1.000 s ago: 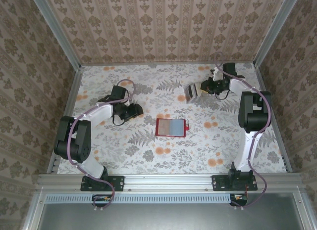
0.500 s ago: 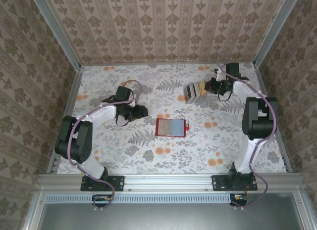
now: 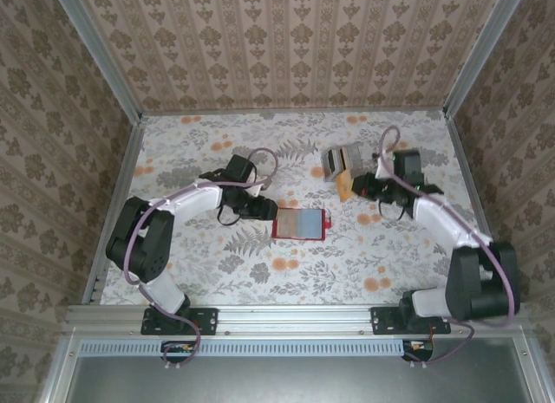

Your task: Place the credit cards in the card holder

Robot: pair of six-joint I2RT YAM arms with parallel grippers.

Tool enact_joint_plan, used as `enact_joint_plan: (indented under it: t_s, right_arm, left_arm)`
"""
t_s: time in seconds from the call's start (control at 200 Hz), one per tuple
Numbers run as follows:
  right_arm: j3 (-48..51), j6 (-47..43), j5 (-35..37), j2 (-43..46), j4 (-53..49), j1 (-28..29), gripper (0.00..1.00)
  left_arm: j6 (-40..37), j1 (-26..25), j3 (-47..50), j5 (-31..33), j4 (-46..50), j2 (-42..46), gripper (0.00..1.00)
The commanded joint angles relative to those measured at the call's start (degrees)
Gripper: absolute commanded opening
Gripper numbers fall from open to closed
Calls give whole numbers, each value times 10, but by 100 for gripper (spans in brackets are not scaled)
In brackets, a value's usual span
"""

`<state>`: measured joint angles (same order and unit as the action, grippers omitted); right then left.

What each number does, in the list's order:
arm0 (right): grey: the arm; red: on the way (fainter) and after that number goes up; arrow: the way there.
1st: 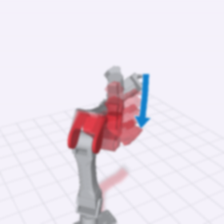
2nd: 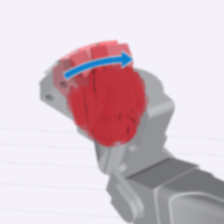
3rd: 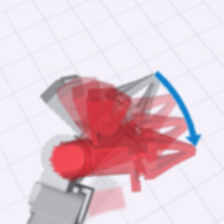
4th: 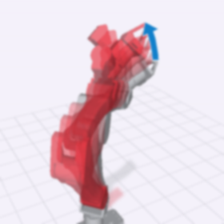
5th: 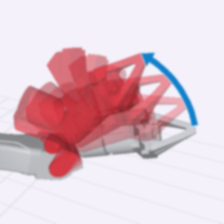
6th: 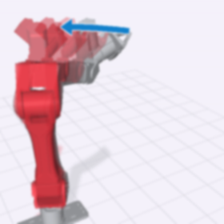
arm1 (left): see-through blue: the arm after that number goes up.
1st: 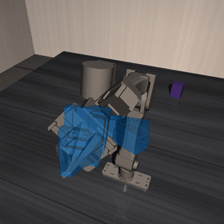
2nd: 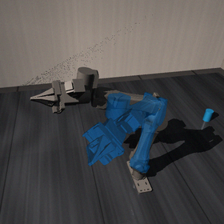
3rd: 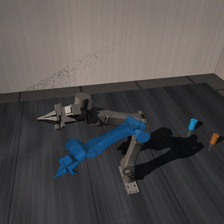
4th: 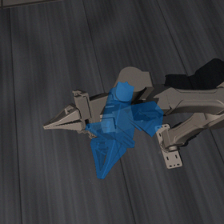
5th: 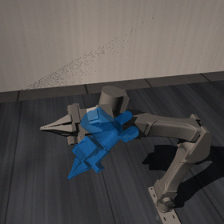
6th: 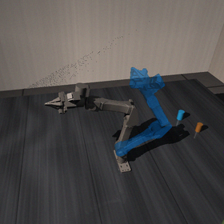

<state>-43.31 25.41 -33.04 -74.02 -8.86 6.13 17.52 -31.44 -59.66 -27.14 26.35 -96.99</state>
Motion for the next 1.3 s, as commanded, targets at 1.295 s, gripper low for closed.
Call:
enact_joint_plan:
  t_s: [1.295]
  right_arm:
    - [88,57,-158,-166,172,84,0]
  left_arm:
    - [22,-30,-92,14,50,-128,47]
